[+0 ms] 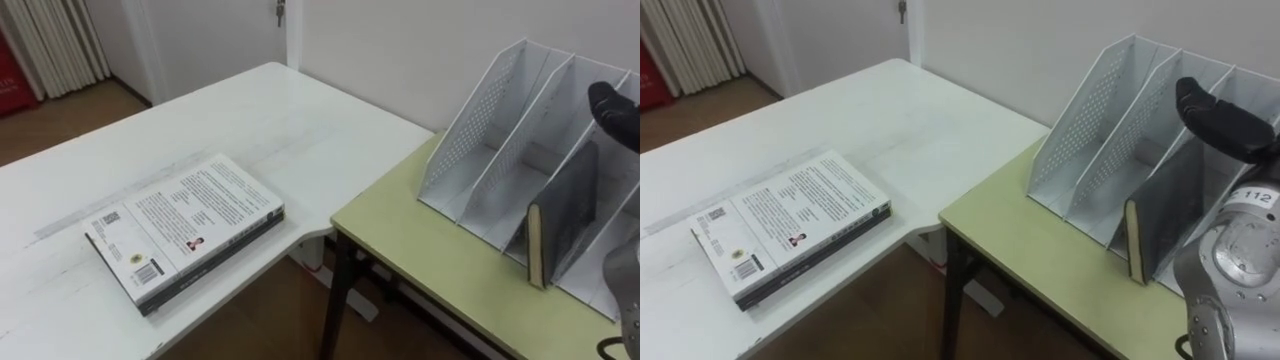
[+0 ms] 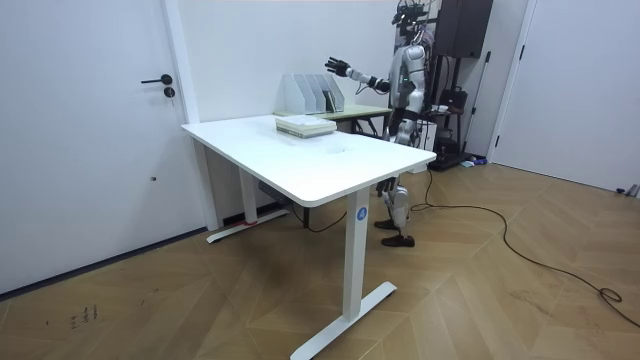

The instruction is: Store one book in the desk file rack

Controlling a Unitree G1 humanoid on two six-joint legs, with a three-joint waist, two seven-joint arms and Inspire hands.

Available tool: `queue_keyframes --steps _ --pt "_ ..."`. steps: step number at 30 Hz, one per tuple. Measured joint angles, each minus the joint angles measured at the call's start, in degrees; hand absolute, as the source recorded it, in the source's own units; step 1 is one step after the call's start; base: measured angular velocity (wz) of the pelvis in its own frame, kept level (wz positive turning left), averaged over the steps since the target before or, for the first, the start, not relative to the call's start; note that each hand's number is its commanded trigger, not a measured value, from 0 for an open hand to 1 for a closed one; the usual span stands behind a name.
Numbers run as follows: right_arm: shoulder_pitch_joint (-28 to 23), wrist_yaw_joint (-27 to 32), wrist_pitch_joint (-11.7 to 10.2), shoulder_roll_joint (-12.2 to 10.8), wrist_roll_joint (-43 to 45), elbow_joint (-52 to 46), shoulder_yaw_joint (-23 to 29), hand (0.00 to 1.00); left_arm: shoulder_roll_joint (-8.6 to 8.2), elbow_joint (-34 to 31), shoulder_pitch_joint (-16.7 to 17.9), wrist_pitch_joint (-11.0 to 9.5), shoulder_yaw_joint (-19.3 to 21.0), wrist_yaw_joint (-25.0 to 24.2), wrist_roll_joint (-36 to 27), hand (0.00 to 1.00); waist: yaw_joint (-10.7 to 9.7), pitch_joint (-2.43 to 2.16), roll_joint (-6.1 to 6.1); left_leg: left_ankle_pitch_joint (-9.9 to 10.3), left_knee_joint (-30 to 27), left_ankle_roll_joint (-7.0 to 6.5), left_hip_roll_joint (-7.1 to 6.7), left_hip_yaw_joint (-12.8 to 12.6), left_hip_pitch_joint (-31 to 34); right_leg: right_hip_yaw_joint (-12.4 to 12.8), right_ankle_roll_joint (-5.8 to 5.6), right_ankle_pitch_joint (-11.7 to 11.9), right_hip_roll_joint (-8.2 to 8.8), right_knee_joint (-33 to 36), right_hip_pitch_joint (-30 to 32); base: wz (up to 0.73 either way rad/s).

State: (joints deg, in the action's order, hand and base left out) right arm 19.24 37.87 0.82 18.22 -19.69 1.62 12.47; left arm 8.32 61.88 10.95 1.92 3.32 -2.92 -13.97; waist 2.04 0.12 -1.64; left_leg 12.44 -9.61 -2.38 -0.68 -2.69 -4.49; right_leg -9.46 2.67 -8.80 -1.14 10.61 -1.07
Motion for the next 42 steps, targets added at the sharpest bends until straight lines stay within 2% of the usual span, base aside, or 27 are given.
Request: queue_keyframes --steps 8,10,11,15,19,22,24,26,28,30,34,36,38,42 --pt "0.0 -0.9 0.0 0.0 -0.2 -0.3 -0.3 0.0 0.01 -0.2 0.0 0.0 0.1 0.0 0.0 0.0 0.1 -0.08 -0.05 0.0 0.0 0.0 -0.02 -0.3 0.1 0.2 0.0 0.0 -0.02 0.0 0.2 0.0" --pt "0.0 -1.9 0.0 0.0 -0.3 -1.3 -0.9 0.0 0.02 -0.3 0.0 0.0 0.0 0.0 0.0 0.0 0.0 -0.31 0.01 0.0 0.0 0.0 -0.01 -0.3 0.4 0.3 0.0 0.0 -0.03 0.0 0.6 -0.02" --pt "0.0 -2.6 0.0 0.0 -0.3 -2.7 -1.1 0.0 0.01 -0.4 0.0 0.1 0.0 0.0 0.1 0.0 0.0 -0.64 0.08 0.0 0.0 0.0 0.01 -0.4 0.9 0.7 0.0 0.0 -0.06 0.0 1.1 -0.03" --pt "-0.1 -7.9 -0.1 0.1 -3.0 -7.2 -1.6 0.0 0.19 0.0 0.0 -0.2 -0.2 -0.4 0.0 0.0 -0.2 -0.72 0.06 0.0 0.0 0.0 0.46 -0.5 0.6 0.6 0.01 0.0 0.0 0.0 0.9 -0.02" --pt "-2.6 -19.5 -0.1 0.3 -11.1 -11.9 -5.6 0.0 0.42 0.1 1.5 -2.4 -0.1 -0.8 -1.2 0.0 -0.2 -0.58 -0.34 0.0 0.4 0.03 0.79 -1.5 -0.3 1.5 0.03 0.0 -0.15 -0.2 0.1 -0.11" --pt "-4.7 -29.7 0.0 1.5 -16.0 -13.6 -8.1 0.0 0.89 0.3 1.7 -3.2 -0.1 -1.5 -1.8 0.0 -0.2 -0.43 -0.71 0.0 0.4 0.04 0.82 -1.6 -0.3 1.5 0.04 0.0 -0.12 -0.2 0.1 0.03" --pt "-5.5 -36.0 0.6 2.2 -18.1 -13.8 -9.2 0.0 1.32 0.2 1.8 -3.2 0.0 -2.4 -1.7 0.0 -0.2 -0.36 -0.99 0.0 0.4 0.05 0.81 -1.6 -0.3 1.3 0.04 0.0 -0.04 -0.1 0.2 0.05" --pt "-6.8 -44.3 1.8 2.6 -20.2 -14.1 -10.1 0.0 2.35 -0.1 1.8 -3.1 0.1 -3.5 -1.7 0.0 -0.4 -0.08 -1.68 0.0 0.3 0.07 0.82 -1.7 0.1 0.7 0.12 0.1 0.03 -0.1 0.2 0.09" --pt "-7.3 -49.6 3.2 3.3 -20.1 -14.1 -11.3 0.0 3.12 0.0 1.8 -2.6 0.0 -4.2 -1.7 0.0 -0.1 -0.26 -2.04 0.1 0.4 0.09 0.82 -1.4 0.3 0.6 0.12 0.1 0.04 0.0 0.3 0.04" --pt "-7.3 -54.7 4.2 4.6 -19.8 -14.1 -13.0 0.0 3.74 0.0 1.7 -1.9 -0.1 -4.4 -1.7 0.0 -0.1 -0.5 -2.4 0.1 0.4 0.09 0.83 -1.4 0.2 0.4 0.16 0.1 0.03 0.1 0.3 0.0" --pt "-9.5 -65.8 4.8 6.6 -16.4 -14.1 -17.1 0.0 4.97 0.6 0.9 -0.8 -0.3 -5.6 -1.7 0.0 0.6 -0.78 -3.04 0.1 0.4 0.09 0.89 -1.2 0.2 -0.2 0.19 0.1 0.06 0.0 0.1 0.05" --pt "-11.8 -70.4 5.3 7.0 -14.4 -14.0 -18.8 0.0 5.39 0.6 0.1 -0.3 -1.2 -5.8 -1.7 0.0 1.6 -0.64 -3.3 0.1 0.4 0.09 0.89 -1.2 0.1 -0.1 0.19 0.1 0.04 0.0 0.1 0.0" --pt "-13.8 -76.2 6.5 7.7 -8.8 -12.5 -22.7 0.0 6.52 0.6 -1.4 0.5 -3.3 -6.8 -1.7 0.0 2.8 -0.36 -3.49 0.1 0.4 0.09 0.84 -0.9 0.2 -0.1 0.18 0.1 0.09 0.0 0.0 0.04" --pt "-17.9 -82.6 8.1 9.1 0.1 -8.7 -28.0 0.0 7.72 2.1 -3.6 1.4 -5.8 -7.8 -2.1 0.0 4.9 0.04 -3.54 0.1 0.4 0.09 0.82 -0.8 0.0 -0.2 0.17 0.1 0.11 -0.1 -0.2 0.03"
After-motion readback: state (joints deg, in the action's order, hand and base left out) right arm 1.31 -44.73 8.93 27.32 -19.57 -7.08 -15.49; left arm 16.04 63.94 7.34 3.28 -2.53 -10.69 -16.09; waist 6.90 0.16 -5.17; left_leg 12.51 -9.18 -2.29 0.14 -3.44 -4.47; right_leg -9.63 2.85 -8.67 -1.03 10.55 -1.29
